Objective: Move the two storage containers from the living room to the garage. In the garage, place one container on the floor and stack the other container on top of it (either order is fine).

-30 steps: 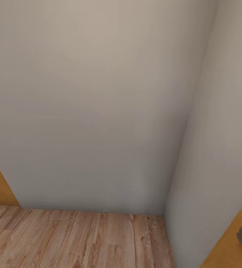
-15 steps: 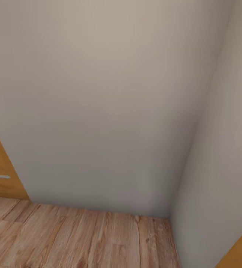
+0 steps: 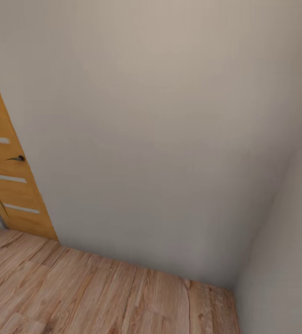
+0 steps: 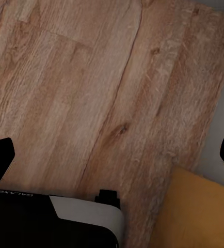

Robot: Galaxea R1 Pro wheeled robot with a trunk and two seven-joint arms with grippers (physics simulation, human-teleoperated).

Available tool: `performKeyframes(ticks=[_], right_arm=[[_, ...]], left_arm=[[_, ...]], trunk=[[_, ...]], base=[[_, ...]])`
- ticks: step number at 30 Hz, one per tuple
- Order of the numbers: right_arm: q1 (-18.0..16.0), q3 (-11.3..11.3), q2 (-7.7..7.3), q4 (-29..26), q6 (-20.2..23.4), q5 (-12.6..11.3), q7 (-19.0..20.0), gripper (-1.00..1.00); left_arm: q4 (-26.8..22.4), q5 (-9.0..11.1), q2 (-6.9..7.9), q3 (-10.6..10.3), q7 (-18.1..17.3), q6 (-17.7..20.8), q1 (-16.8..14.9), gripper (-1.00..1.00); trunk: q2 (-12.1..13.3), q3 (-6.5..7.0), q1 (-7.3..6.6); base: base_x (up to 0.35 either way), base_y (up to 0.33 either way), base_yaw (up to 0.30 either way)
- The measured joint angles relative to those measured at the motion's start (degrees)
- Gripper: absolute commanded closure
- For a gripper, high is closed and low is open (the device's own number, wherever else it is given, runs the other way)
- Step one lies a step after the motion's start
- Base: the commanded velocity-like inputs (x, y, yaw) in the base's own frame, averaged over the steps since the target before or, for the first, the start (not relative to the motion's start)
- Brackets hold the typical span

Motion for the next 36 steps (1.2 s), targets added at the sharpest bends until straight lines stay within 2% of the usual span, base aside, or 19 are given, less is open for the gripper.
performKeyframes(ticks=[29, 36], right_arm=[[0.0, 0.0, 0.0, 0.0, 0.02, 0.0, -0.01, -1.0], [0.0, 0.0, 0.0, 0.0, 0.02, 0.0, -0.01, -1.0]], left_arm=[[0.0, 0.0, -0.16, -0.07, 0.0, -0.08, 0.0, -1.0], [0.0, 0.0, -0.1, 0.0, 0.0, -0.07, 0.0, -1.0]], trunk=[[0.01, 0.0, 0.03], [0.0, 0.0, 0.0]], base=[[0.017, 0.0, 0.29], [0.239, 0.0, 0.293]])
